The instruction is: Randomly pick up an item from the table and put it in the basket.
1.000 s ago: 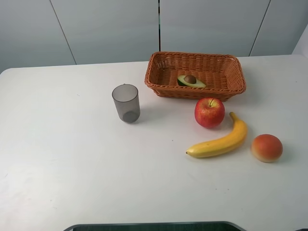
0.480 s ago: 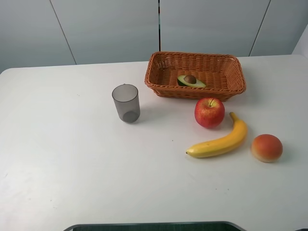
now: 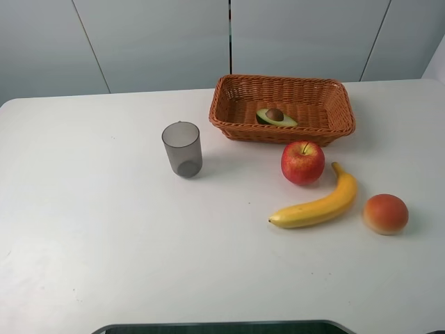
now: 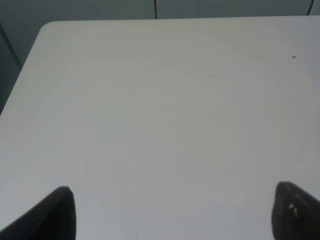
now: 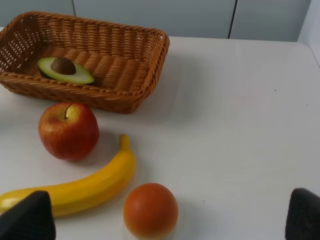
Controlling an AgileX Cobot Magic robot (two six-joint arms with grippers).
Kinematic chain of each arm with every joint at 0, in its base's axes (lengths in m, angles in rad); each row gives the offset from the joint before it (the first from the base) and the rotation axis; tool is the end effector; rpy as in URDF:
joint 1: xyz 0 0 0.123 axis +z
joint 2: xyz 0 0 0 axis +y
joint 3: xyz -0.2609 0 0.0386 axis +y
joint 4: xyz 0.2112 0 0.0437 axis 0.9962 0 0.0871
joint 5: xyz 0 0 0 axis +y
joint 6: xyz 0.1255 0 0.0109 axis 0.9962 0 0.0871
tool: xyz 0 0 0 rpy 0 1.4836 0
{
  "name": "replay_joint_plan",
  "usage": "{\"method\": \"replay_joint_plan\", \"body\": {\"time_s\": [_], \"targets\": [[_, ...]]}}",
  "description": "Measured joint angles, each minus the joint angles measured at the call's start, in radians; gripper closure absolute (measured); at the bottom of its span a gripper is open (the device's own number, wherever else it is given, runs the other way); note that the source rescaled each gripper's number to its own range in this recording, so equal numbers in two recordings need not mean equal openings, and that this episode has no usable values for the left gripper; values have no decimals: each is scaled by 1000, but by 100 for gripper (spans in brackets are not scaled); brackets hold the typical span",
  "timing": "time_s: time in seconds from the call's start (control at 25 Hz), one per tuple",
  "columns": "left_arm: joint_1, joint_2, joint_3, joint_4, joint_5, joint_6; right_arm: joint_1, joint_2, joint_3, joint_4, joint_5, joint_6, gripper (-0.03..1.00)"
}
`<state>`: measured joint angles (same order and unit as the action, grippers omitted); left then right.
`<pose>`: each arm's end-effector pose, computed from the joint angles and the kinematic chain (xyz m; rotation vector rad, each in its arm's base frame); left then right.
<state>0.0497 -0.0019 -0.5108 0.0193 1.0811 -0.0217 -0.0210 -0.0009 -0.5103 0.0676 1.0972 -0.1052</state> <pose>0.0131 0.0028 0.2444 -0.0745 2.0507 0.0405 0.0125 0.0073 0.2427 -0.0921 2.0656 0.0035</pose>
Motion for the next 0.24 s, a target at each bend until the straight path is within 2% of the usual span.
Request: {"method": "replay_joint_plan", "body": {"time_s": [0.24], "targets": [[0, 0, 0, 0, 0, 0, 0, 0, 0, 0, 0, 2, -3]]}}
